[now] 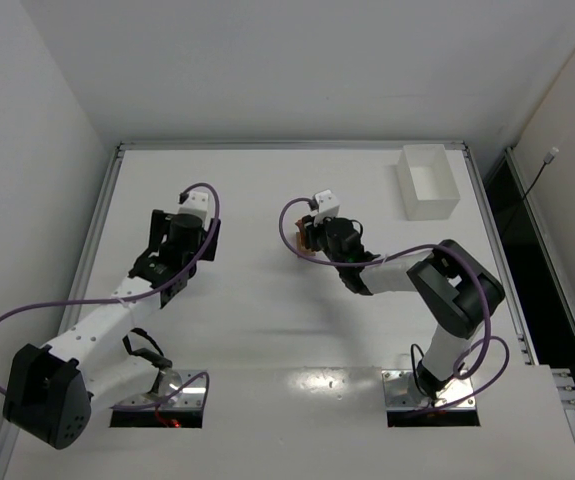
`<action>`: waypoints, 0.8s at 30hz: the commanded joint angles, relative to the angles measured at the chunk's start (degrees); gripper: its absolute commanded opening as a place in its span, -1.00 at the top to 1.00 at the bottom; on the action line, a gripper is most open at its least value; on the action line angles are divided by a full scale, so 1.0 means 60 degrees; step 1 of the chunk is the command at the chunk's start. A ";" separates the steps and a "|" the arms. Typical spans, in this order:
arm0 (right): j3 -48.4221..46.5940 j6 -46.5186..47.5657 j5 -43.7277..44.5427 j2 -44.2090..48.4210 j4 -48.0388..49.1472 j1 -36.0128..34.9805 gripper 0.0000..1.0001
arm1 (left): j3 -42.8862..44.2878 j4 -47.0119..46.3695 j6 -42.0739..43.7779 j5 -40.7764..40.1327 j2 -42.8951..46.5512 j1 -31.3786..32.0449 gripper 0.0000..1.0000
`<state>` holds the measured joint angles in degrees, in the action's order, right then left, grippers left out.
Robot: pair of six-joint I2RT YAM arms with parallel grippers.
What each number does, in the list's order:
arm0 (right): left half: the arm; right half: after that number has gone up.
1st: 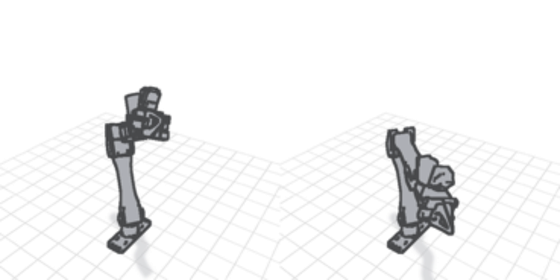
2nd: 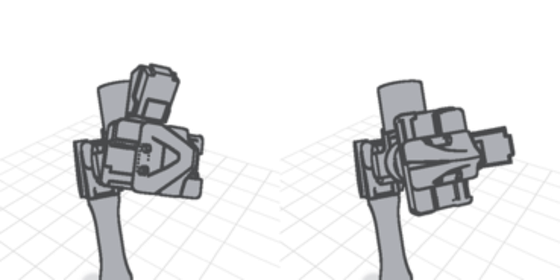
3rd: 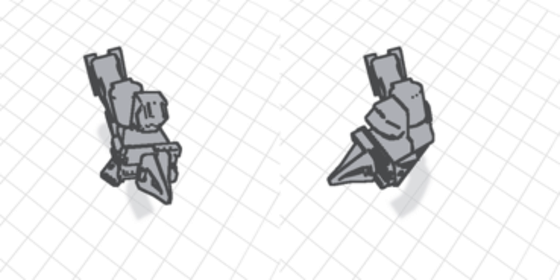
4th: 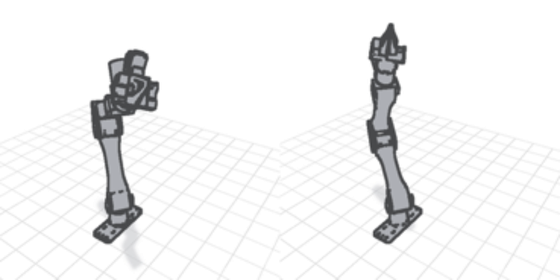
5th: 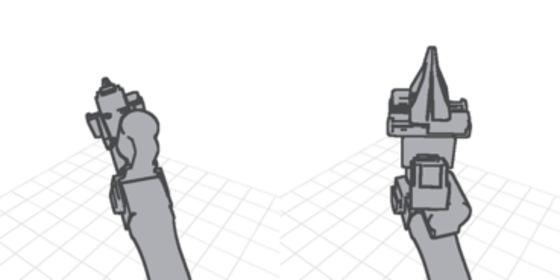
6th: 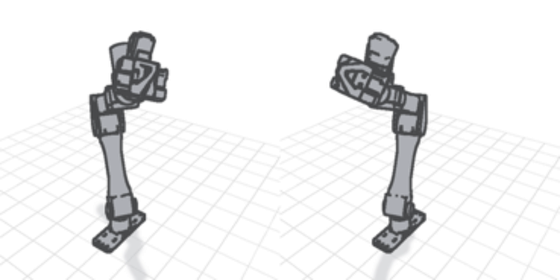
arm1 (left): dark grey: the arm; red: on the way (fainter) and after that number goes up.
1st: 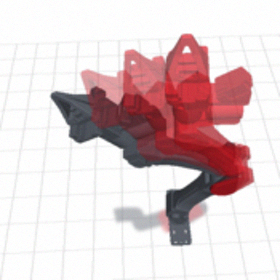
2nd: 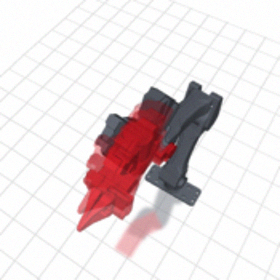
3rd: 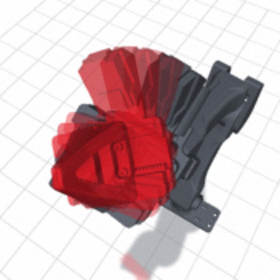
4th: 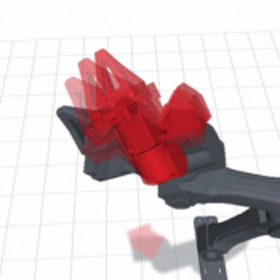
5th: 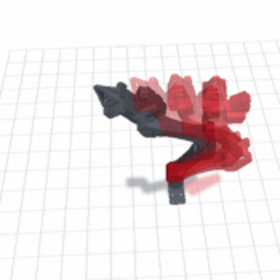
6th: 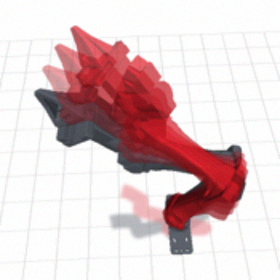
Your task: Build the wood block tower
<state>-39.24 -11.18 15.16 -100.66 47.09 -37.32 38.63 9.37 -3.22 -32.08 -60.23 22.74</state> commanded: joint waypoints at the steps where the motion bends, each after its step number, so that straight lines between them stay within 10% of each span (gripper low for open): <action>1: -0.0359 -0.0202 -0.0270 0.0005 0.0472 -0.0064 1.00 | -0.0111 -0.0448 0.0112 0.0087 0.0033 -0.0201 -0.98; 11: -0.0447 -0.0100 -0.0183 0.0005 0.0120 -0.0064 0.21 | -0.0111 -0.0637 0.0200 0.0175 -0.0143 -0.0289 -0.98; 24: -0.0344 0.0280 -0.0285 0.0530 0.0120 -0.0152 -0.15 | -0.0198 -0.0726 0.0200 0.0175 -0.0231 -0.0289 -0.98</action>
<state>-39.81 -10.55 14.46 -100.64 45.25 -37.63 37.65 7.42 -1.96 -31.27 -61.56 21.76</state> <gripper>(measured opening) 0.568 0.991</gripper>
